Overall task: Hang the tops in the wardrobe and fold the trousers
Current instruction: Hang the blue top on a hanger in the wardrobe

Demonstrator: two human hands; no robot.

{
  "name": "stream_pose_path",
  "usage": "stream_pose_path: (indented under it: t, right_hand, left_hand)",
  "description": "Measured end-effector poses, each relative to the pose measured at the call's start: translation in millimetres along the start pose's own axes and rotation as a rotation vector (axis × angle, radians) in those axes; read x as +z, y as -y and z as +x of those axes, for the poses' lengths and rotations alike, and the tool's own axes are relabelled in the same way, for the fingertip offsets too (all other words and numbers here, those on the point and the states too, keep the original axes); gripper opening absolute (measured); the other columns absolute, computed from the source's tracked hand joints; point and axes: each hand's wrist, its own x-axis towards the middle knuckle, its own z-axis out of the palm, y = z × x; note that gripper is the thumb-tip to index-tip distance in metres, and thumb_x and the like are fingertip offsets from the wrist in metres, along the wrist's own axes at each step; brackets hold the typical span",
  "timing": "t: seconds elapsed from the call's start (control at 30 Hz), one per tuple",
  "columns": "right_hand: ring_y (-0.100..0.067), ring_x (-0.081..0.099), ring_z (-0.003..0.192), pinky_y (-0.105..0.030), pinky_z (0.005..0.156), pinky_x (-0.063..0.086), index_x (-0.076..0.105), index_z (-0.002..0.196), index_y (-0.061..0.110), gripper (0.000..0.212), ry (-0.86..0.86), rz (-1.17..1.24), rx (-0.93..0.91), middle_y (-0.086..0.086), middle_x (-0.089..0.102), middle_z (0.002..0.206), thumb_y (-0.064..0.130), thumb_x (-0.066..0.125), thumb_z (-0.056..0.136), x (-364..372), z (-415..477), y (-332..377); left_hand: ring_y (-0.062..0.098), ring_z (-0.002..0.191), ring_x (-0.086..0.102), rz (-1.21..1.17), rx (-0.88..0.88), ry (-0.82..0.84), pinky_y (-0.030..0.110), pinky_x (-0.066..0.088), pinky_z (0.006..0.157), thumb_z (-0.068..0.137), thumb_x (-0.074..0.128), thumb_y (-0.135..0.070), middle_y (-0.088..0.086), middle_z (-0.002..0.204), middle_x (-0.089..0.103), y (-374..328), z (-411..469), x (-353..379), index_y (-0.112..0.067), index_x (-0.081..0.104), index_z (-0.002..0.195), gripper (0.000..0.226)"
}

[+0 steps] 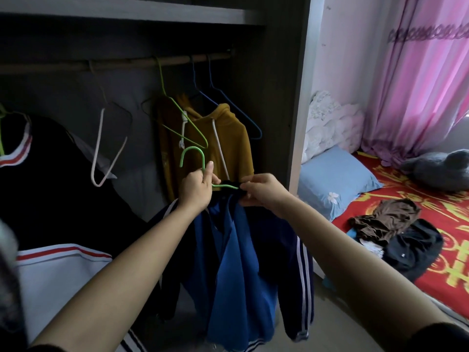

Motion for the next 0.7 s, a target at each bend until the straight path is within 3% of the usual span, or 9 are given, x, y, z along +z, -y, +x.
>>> stream_pose_path:
  t: [0.1,0.17,0.27,0.3,0.37,0.43,0.57,0.7]
  right_hand:
    - [-0.024,0.074,0.088,-0.035,0.079,0.062,0.066,0.101,0.013,0.019,0.126,-0.339,0.019,-0.015,0.073,0.097,0.008,0.072,0.083,3.6,-4.9,-6.3]
    - [-0.021,0.074,0.08,-0.031,0.07,0.061,0.066,0.102,0.012,0.018,0.178,-0.645,-0.039,-0.01,0.074,0.09,0.012,0.07,0.085,2.6,-5.1,-5.9]
    - [-0.018,0.064,0.072,-0.027,0.052,0.045,0.067,0.103,0.022,0.024,-0.003,-1.397,-0.397,0.004,0.062,0.081,0.042,0.056,0.097,-12.3,0.9,0.4]
    - [-0.016,0.058,0.074,-0.025,0.052,0.037,0.067,0.104,0.026,0.03,-0.074,-1.502,-0.526,0.007,0.055,0.084,0.05,0.051,0.097,-19.0,3.5,0.7]
    - [-0.013,0.048,0.083,-0.026,0.062,0.035,0.064,0.109,0.031,0.034,-0.119,-1.461,-0.677,0.009,0.043,0.094,0.057,0.044,0.097,-29.8,8.8,-0.7]
    - [-0.01,0.048,0.083,-0.028,0.067,0.039,0.06,0.108,0.031,0.033,-0.111,-1.259,-0.699,0.012,0.041,0.095,0.056,0.04,0.099,-36.4,13.3,-3.6]
    - [-0.004,0.05,0.067,-0.022,0.056,0.038,0.049,0.093,0.036,0.026,-0.278,-1.031,-0.785,0.015,0.049,0.085,0.057,0.036,0.1,-37.4,17.5,-3.1]
    - [-0.002,0.045,0.062,-0.014,0.052,0.028,0.047,0.092,0.035,0.032,-0.43,-1.025,-0.789,0.015,0.049,0.083,0.062,0.029,0.098,-42.0,14.5,10.2]
  left_hand:
    - [0.007,0.07,0.066,-0.002,-0.005,0.012,0.026,0.047,0.069,0.101,0.028,-0.055,-0.009,0.074,0.073,1.3,1.9,-4.0,-0.02,0.065,0.066,0.062]
    - [0.006,0.066,0.067,-0.009,0.014,0.057,0.027,0.05,0.065,0.101,0.03,-0.055,-0.007,0.071,0.073,0.6,2.5,-4.9,-0.018,0.063,0.068,0.06]
    - [0.014,0.064,0.071,-0.125,0.021,0.11,0.034,0.058,0.071,0.1,0.036,-0.053,0.0,0.072,0.074,-5.2,8.1,-6.5,-0.012,0.062,0.071,0.056]
    - [0.015,0.063,0.072,-0.15,0.023,0.114,0.034,0.059,0.072,0.1,0.037,-0.052,0.001,0.071,0.074,-8.3,11.1,-8.4,-0.012,0.061,0.071,0.055]
    - [0.014,0.064,0.072,-0.188,0.03,0.131,0.031,0.057,0.071,0.1,0.039,-0.052,0.0,0.072,0.074,-15.0,18.2,-14.7,-0.011,0.062,0.073,0.054]
    - [0.013,0.068,0.072,-0.231,0.057,0.183,0.023,0.054,0.068,0.098,0.042,-0.054,-0.001,0.075,0.075,-21.9,24.8,-23.1,-0.009,0.064,0.076,0.054]
    - [0.014,0.08,0.068,-0.214,0.168,0.169,0.021,0.046,0.075,0.088,0.044,-0.064,0.005,0.085,0.07,-25.1,34.2,-46.2,-0.009,0.066,0.088,0.059]
    - [0.0,0.091,0.064,-0.127,0.136,0.261,0.02,0.047,0.079,0.087,0.048,-0.062,-0.012,0.096,0.07,-1.4,33.2,-68.0,-0.03,0.065,0.1,0.039]
